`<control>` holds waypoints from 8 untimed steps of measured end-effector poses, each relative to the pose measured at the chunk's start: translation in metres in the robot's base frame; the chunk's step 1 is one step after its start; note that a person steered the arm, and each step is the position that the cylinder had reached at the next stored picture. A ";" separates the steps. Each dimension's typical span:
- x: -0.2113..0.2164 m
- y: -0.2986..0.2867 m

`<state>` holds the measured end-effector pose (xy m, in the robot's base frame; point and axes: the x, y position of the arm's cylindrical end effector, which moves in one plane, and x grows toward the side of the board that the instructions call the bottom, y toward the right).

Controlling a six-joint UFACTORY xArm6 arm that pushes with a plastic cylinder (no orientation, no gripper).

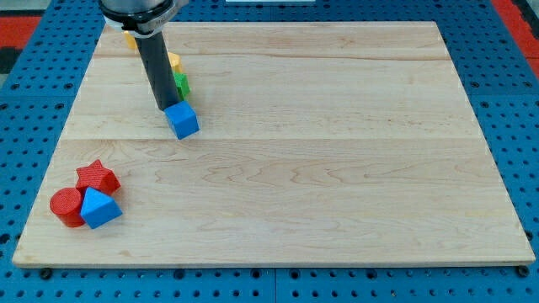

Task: Slide blue cube to the right side of the red star

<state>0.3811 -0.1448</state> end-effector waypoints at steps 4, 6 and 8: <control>0.009 0.024; 0.018 0.002; 0.036 -0.021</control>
<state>0.4168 -0.1657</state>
